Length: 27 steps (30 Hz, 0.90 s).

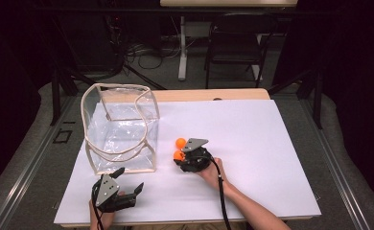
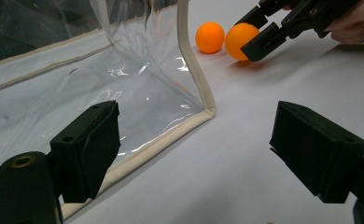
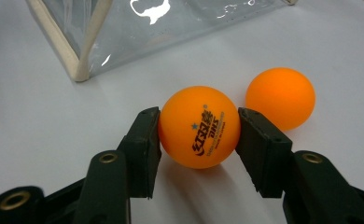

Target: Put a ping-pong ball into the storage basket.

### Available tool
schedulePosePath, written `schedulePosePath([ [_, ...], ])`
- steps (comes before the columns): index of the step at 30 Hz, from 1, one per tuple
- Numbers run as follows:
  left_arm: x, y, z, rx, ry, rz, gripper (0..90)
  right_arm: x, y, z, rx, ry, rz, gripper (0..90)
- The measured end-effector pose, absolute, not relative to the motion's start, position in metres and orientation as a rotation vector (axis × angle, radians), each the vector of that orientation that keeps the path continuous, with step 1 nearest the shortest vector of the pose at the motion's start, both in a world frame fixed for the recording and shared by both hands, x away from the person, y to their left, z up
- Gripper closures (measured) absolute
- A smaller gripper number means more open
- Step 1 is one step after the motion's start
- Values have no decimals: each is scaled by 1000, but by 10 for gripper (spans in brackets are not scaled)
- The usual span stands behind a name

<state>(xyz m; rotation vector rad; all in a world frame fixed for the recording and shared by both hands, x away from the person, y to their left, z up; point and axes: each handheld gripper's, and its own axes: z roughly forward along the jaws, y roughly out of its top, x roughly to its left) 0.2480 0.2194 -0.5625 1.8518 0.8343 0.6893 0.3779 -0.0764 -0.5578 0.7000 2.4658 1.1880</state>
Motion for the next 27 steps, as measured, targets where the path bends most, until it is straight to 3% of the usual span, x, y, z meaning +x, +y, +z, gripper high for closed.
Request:
schedulePosePath([
  [27,248,219,-561,1841,825,680,156,372,-83,-536,677,2435,1230,508],
])
